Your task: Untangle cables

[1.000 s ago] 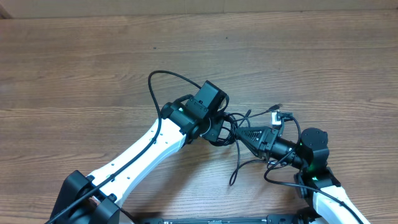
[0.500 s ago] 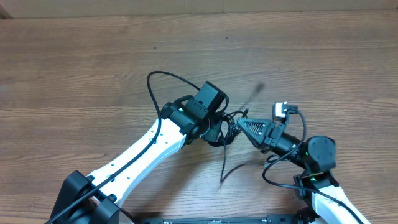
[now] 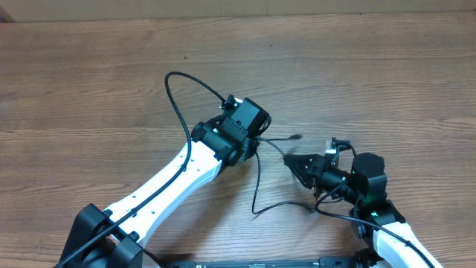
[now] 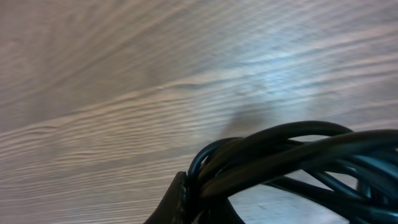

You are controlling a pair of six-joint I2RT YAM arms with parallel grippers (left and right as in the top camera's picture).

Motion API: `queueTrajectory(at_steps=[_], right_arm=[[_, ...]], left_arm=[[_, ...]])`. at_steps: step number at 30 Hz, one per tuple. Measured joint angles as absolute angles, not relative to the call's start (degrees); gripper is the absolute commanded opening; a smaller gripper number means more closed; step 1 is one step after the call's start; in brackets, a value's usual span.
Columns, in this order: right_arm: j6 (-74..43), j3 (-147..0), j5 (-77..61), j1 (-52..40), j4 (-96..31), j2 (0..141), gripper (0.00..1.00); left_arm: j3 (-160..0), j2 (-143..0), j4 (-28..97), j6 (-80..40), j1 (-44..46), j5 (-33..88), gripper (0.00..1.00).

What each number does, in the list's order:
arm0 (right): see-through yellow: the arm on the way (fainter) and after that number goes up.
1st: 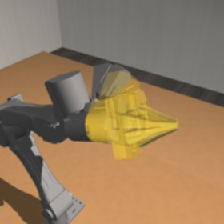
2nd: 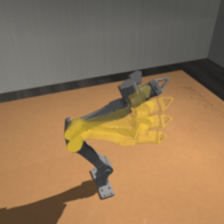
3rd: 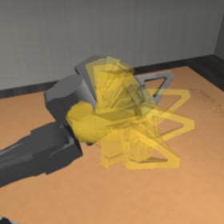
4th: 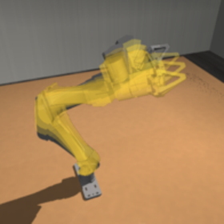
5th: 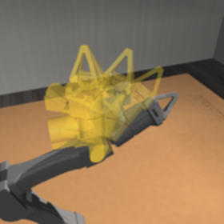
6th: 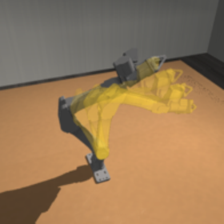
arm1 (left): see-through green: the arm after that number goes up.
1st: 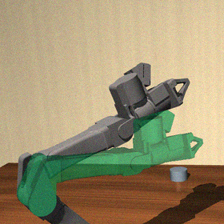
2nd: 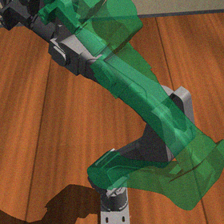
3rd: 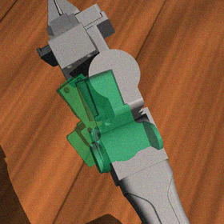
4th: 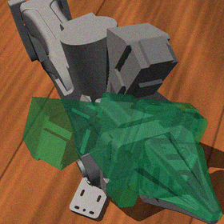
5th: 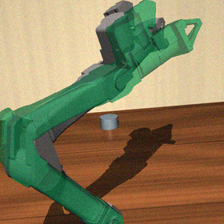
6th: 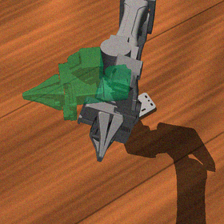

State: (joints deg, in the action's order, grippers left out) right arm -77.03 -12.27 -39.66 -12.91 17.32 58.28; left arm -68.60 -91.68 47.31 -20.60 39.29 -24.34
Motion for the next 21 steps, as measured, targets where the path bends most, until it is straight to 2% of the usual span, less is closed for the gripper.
queueTrajectory(at_steps=[2,4,6,9,16,21], right_arm=[[-76.2,-12.3,-38.1,-12.9,15.0,58.3,0.06],[-75.7,-12.3,-35.9,-12.9,12.4,58.2,0.31],[-74.5,-12.3,-34.6,-12.9,12.0,58.2,0.47],[-72.6,-12.3,-32.9,-12.9,11.8,58.2,0.62],[-70.0,-12.3,-31.6,-12.9,11.6,58.2,0.65],[-69.6,-12.3,-34.6,-12.9,11.9,58.2,0.64]], left_arm=[[-68.6,-91.7,47.6,-20.6,39.3,-26.8,0.04],[-68.6,-91.7,48.1,-20.6,39.0,-29.5,0.04],[-68.6,-91.7,49.4,-20.7,38.9,-29.8,0.04],[-68.6,-91.7,50.7,-20.7,38.9,-29.6,0.04],[-68.6,-91.7,51.9,-20.4,38.9,-26.9,0.04],[-68.6,-91.7,52.4,-20.3,38.9,-19.1,0.04]])
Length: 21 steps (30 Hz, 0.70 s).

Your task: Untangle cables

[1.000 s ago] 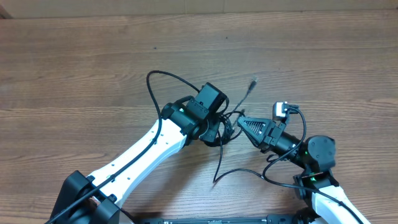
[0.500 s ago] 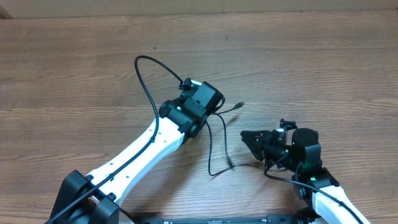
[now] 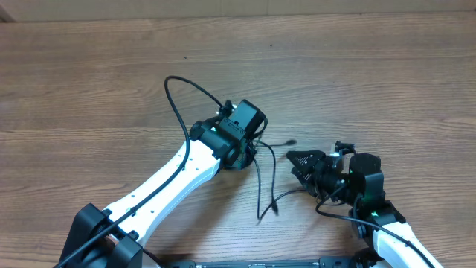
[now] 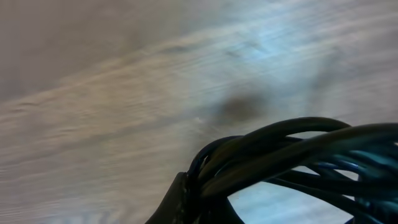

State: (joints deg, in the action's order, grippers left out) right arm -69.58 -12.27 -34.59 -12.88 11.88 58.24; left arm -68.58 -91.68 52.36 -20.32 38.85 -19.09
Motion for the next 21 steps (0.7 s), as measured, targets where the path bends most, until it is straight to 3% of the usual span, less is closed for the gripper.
queueTrajectory(at_steps=[4,11,16,21], right_arm=[[-69.6,-12.3,-41.3,-12.9,12.0,58.2,0.64],[-69.0,-12.3,-52.2,-13.6,13.5,58.2,0.63],[-68.2,-12.3,-53.7,-15.4,19.8,57.1,0.75],[-67.0,-12.3,-51.0,-15.5,19.5,54.8,0.77]], left_arm=[[-68.6,-91.7,52.7,-20.4,38.9,-11.5,0.04],[-68.6,-91.7,52.8,-21.0,38.9,-8.3,0.04],[-68.6,-91.7,52.4,-21.0,38.9,-8.8,0.04],[-68.6,-91.7,51.6,-20.8,38.9,-15.4,0.04]])
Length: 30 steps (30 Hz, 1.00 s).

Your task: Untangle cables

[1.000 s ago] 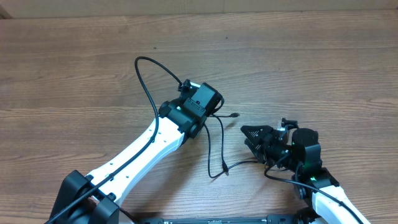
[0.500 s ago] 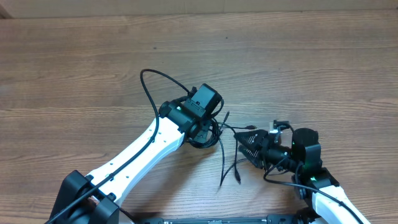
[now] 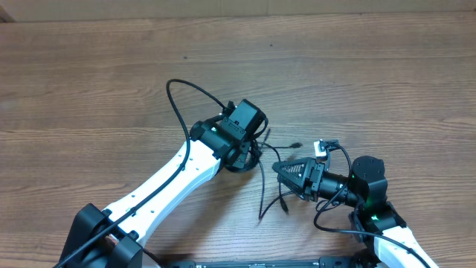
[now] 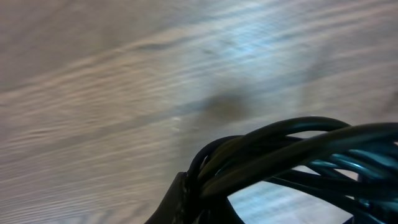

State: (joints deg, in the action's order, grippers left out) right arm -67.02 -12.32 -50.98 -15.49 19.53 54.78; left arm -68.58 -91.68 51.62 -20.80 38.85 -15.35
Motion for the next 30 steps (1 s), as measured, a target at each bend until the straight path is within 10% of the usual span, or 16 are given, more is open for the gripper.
queueTrajectory(at_steps=[4,8,19,30], right_arm=[[-66.2,-12.3,-48.1,-15.5,15.6,54.8,0.77],[-65.5,-12.3,-44.8,-15.5,10.7,54.8,0.8],[-62.8,-12.3,-38.0,-15.5,3.7,54.9,0.89],[-58.7,-12.3,-34.1,-15.5,-5.7,54.9,0.95]], left_arm=[[-68.6,-91.7,52.0,-19.1,38.9,-21.6,0.2],[-68.6,-91.7,52.4,-16.3,38.9,-25.4,1.0],[-68.6,-91.7,51.4,-28.5,38.9,-18.4,1.0],[-68.6,-91.7,43.6,-70.7,38.9,-4.7,1.0]])
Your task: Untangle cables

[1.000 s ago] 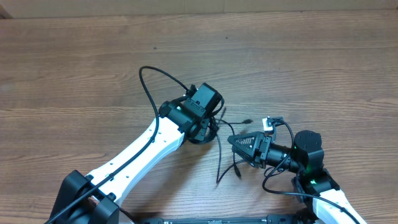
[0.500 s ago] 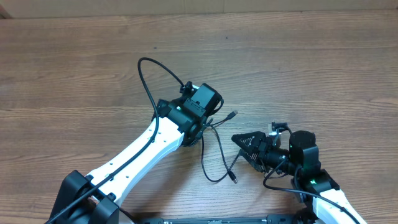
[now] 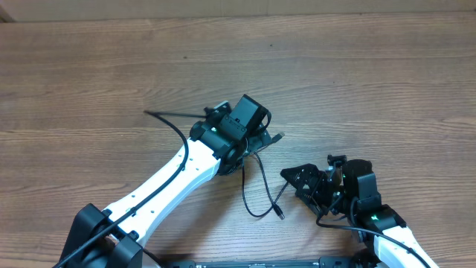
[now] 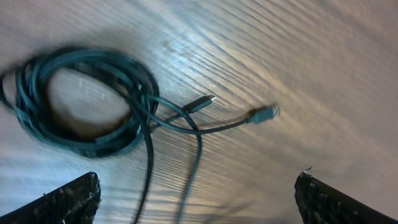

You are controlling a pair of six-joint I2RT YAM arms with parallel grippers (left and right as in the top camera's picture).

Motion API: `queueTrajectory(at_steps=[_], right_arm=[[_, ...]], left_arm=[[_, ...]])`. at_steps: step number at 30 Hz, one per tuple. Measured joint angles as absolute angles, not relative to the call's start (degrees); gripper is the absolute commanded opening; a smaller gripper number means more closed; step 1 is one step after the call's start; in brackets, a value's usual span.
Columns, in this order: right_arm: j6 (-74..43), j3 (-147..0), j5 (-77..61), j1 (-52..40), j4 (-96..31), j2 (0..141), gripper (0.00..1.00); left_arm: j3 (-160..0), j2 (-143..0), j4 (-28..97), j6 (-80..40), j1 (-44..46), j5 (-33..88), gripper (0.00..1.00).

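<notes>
A dark cable coil lies on the wooden table in the left wrist view. Two plug ends, one and another, stick out to its right. My left gripper hangs open above it, fingers wide apart, two strands running down between them. Overhead, the left gripper hides the coil. A loose strand curls down to a plug. My right gripper points left just right of that strand, apart from it; its jaws' state is unclear.
The left arm's own black tether stretches out to the left over the table. The white left arm crosses the front left. The right arm sits at the front right corner.
My left gripper, then shut on the cable bundle, is now open with the coil lying on the table below. The right gripper sits slightly lower and further right. The loose strand now curls lower.
My left gripper held the bundle at all three earlier moments. The right gripper stood right of a hanging strand, then nearer it, then spread wide beside it. Now the left gripper has let the bundle go and the right gripper stands apart from the strand.
</notes>
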State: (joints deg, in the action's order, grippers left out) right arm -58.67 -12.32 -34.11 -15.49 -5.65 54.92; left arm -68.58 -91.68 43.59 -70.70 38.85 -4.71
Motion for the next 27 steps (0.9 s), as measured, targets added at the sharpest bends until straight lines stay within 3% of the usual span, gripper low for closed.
queueTrajectory(at_steps=[8,14,16,19,21,27], right_arm=[[-56.4,-12.3,-33.6,-15.5,-9.8,54.9,0.95],[-55.9,-12.3,-33.6,-15.5,-10.1,54.9,0.96],[-55.8,-12.3,-33.6,-15.5,-10.1,54.9,0.96],[-55.6,-12.3,-33.6,-15.5,-11.3,54.9,0.98],[-55.5,-12.3,-33.6,-15.5,-12.2,54.9,0.98],[-54.2,-12.3,-33.6,-15.5,-13.2,54.9,0.98]], left_arm=[[-68.6,-94.8,43.2,-94.9,38.9,-3.1,1.0],[-68.6,-103.2,38.4,-105.8,38.9,0.6,0.87],[-68.6,-104.5,37.0,-108.2,38.9,0.9,0.87],[-68.6,-105.3,36.1,-111.3,38.9,0.9,0.98],[-68.6,-105.4,36.3,-112.5,38.9,0.9,1.0],[-68.6,-105.7,36.5,-113.4,38.9,0.2,0.79]])
